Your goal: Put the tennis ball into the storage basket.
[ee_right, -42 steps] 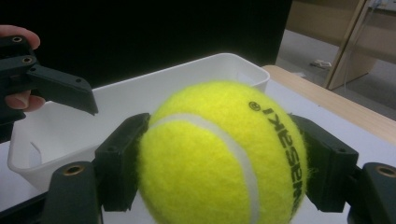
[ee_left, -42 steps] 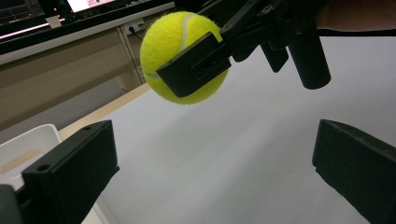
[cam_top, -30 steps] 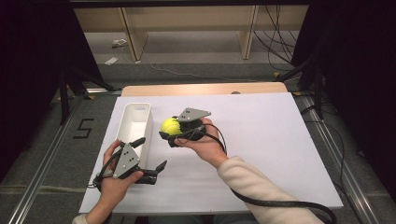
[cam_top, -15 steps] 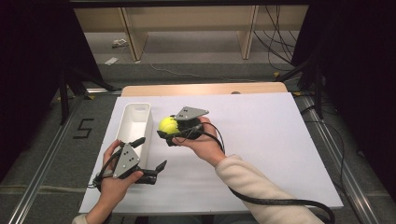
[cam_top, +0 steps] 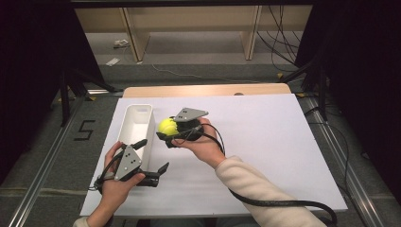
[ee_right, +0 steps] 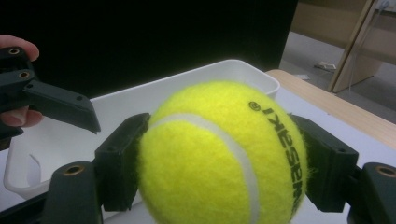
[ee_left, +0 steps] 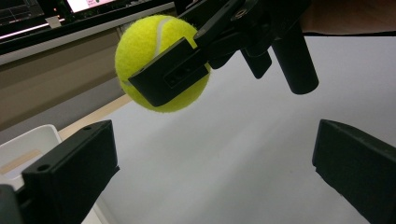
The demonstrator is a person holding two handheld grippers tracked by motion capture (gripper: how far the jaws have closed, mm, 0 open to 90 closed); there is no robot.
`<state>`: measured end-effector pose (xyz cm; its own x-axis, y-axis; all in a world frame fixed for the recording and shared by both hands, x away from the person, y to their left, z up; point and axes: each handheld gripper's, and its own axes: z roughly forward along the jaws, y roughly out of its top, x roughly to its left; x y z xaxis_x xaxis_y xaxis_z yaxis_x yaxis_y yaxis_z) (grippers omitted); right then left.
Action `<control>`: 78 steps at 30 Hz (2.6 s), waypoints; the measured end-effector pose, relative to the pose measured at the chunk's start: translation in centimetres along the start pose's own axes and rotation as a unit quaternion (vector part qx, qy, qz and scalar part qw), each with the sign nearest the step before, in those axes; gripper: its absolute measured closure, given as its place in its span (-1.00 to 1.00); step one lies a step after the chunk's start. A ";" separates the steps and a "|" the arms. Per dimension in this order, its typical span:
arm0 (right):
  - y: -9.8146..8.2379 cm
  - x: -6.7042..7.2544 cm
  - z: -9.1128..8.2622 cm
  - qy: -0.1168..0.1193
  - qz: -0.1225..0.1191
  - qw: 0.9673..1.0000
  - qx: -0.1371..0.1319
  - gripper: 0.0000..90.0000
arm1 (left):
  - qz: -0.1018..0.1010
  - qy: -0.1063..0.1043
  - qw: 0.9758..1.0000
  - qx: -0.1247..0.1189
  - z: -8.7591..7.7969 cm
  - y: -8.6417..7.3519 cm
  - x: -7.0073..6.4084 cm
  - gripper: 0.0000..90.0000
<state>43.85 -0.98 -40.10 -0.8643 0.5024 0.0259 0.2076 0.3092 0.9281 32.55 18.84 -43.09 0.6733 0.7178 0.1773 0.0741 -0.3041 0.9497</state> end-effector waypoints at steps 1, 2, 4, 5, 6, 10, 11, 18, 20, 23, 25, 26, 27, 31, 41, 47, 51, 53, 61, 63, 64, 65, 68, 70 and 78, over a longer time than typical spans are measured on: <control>0.0 0.0 0.1 0.000 -0.001 1.000 0.001 -0.40 | 0.000 0.000 1.000 0.000 0.0 0.0 0.0 -1.00; 0.0 0.0 0.1 0.001 -0.002 1.000 0.001 -0.40 | 0.000 0.000 1.000 0.000 0.0 0.0 0.0 -1.00; 0.1 0.0 0.1 0.000 -0.001 1.000 0.001 -0.40 | 0.000 -0.001 1.000 0.000 0.0 0.0 0.0 -1.00; 0.1 0.1 0.2 0.001 -0.001 1.000 0.002 -0.40 | 0.000 0.000 1.000 0.000 0.0 0.0 0.0 -1.00; 0.2 0.1 0.3 0.002 -0.002 1.000 0.002 -0.40 | 0.000 0.000 1.000 0.000 0.0 0.0 0.0 -1.00; 0.5 0.3 0.5 0.003 -0.004 1.000 0.001 -0.40 | 0.000 -0.001 1.000 0.000 0.0 0.0 0.0 -1.00; 0.5 0.3 0.6 0.004 -0.004 1.000 0.001 -0.40 | 0.000 0.000 1.000 0.000 0.0 0.0 0.0 -1.00; 0.7 0.5 1.0 0.005 -0.006 1.000 0.002 -0.40 | 0.001 -0.001 1.000 0.000 0.0 0.0 0.0 -1.00; 0.8 0.5 1.1 0.006 -0.008 1.000 0.001 -0.40 | 0.001 -0.001 1.000 0.000 0.0 0.1 0.0 -1.00; 0.9 0.5 1.2 0.006 -0.008 1.000 0.001 -0.40 | 0.001 -0.001 1.000 0.000 0.0 0.0 0.0 -1.00; 1.0 0.6 1.3 0.006 -0.006 1.000 0.001 -0.40 | 0.001 -0.001 1.000 0.000 0.0 0.0 0.0 -1.00; 1.0 0.6 1.4 0.006 -0.008 1.000 0.002 -0.40 | 0.001 -0.001 1.000 0.000 0.0 0.0 0.0 -1.00; 1.0 0.6 1.4 0.006 -0.008 1.000 0.002 -0.40 | 0.001 -0.001 1.000 0.000 0.0 0.1 0.0 -1.00; 1.1 0.6 1.6 0.007 -0.008 1.000 0.002 -0.40 | 0.003 -0.001 1.000 0.000 0.0 0.1 0.0 -1.00; 1.6 0.7 2.2 0.006 -0.010 1.000 0.002 -0.40 | 0.002 -0.001 1.000 0.001 0.0 0.0 -0.1 -1.00; 1.8 0.6 2.4 0.005 -0.010 1.000 0.002 -0.40 | 0.001 -0.002 1.000 0.001 0.0 0.0 -0.1 -1.00; 2.0 0.7 2.5 0.006 -0.012 1.000 0.003 -0.40 | 0.001 -0.001 1.000 0.001 0.0 0.0 -0.1 -1.00; 2.1 0.6 2.6 0.006 -0.013 1.000 0.002 -0.40 | 0.001 -0.001 1.000 0.001 0.0 0.0 -0.1 -1.00; 2.4 0.6 2.9 0.006 -0.014 1.000 0.001 -0.40 | 0.001 -0.002 1.000 0.000 0.0 0.0 -0.1 -1.00; 2.5 0.6 2.9 0.006 -0.012 1.000 0.001 -0.40 | 0.001 -0.001 1.000 0.001 0.0 0.0 -0.1 -1.00; 2.6 0.5 3.0 0.005 -0.012 1.000 0.001 -0.40 | 0.001 -0.001 1.000 0.001 0.0 0.0 -0.1 -1.00; 2.6 0.5 3.0 0.005 -0.011 1.000 0.002 -0.40 | 0.001 -0.002 1.000 0.000 0.0 0.1 -0.1 -1.00; 2.7 0.5 3.1 0.005 -0.012 1.000 0.001 -0.40 | 0.001 -0.001 1.000 0.001 0.0 0.0 -0.1 -1.00; 2.7 0.5 3.1 0.005 -0.011 1.000 0.002 -0.40 | 0.000 -0.001 1.000 0.001 0.0 0.0 -0.1 -1.00; 3.0 0.4 3.5 0.007 -0.010 1.000 0.003 -0.40 | 0.001 -0.002 1.000 0.001 0.0 0.0 -0.1 -1.00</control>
<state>45.70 2.97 -38.61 -0.8742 0.4854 0.0124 0.1932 0.3243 0.9260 32.47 18.79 -43.07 0.6762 0.7150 0.1777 0.0745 -0.3063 0.9490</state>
